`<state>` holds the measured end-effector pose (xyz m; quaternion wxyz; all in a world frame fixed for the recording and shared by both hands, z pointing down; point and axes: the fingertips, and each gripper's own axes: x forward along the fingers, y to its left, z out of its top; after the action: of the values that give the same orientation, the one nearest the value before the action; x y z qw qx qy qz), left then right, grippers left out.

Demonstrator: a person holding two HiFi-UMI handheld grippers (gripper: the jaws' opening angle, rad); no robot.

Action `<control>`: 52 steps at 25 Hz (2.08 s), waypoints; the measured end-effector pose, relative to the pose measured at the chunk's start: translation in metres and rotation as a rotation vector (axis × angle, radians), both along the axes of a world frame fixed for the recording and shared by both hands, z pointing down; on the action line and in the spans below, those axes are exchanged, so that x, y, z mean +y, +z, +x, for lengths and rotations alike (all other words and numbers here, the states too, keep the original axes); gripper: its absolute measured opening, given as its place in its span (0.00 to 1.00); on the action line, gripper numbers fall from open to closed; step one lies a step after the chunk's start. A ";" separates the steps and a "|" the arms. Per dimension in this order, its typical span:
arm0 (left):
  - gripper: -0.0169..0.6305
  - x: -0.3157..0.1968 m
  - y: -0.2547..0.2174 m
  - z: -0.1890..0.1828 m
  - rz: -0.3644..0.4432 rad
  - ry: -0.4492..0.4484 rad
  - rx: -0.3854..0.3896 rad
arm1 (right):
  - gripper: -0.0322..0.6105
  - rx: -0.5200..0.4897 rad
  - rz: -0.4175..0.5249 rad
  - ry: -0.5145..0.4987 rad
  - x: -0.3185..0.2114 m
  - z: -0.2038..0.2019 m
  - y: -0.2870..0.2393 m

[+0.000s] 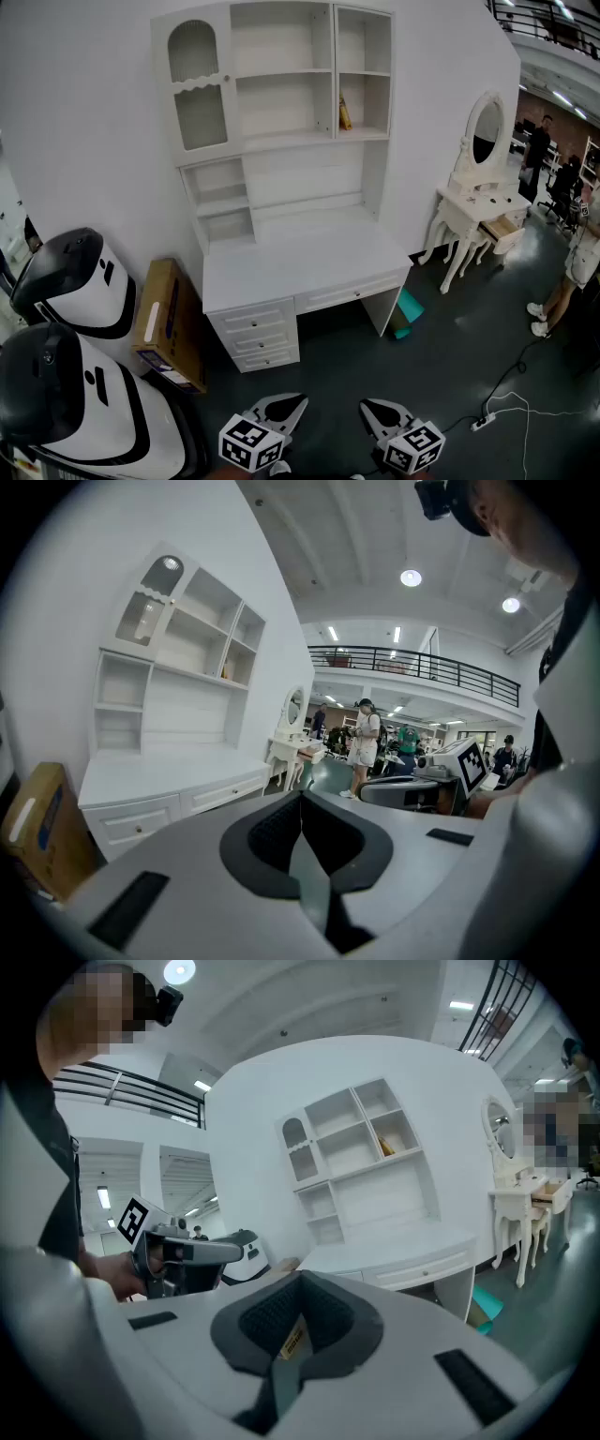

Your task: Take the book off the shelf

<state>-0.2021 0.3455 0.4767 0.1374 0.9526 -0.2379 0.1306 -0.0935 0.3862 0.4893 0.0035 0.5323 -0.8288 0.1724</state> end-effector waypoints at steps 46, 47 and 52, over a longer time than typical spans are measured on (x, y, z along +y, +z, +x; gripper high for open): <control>0.04 -0.071 0.019 -0.109 -0.014 0.139 -0.040 | 0.10 -0.002 -0.071 0.094 -0.060 -0.116 0.018; 0.04 -0.073 0.018 -0.110 -0.009 0.140 -0.033 | 0.10 0.003 -0.071 0.092 -0.063 -0.118 0.017; 0.04 -0.092 0.024 -0.114 -0.022 0.109 -0.006 | 0.10 0.031 -0.066 0.071 -0.085 -0.121 0.017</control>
<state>-0.3162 0.2539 0.5007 0.1398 0.9622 -0.1844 0.1433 -0.2141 0.3017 0.5066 0.0279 0.5636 -0.8031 0.1912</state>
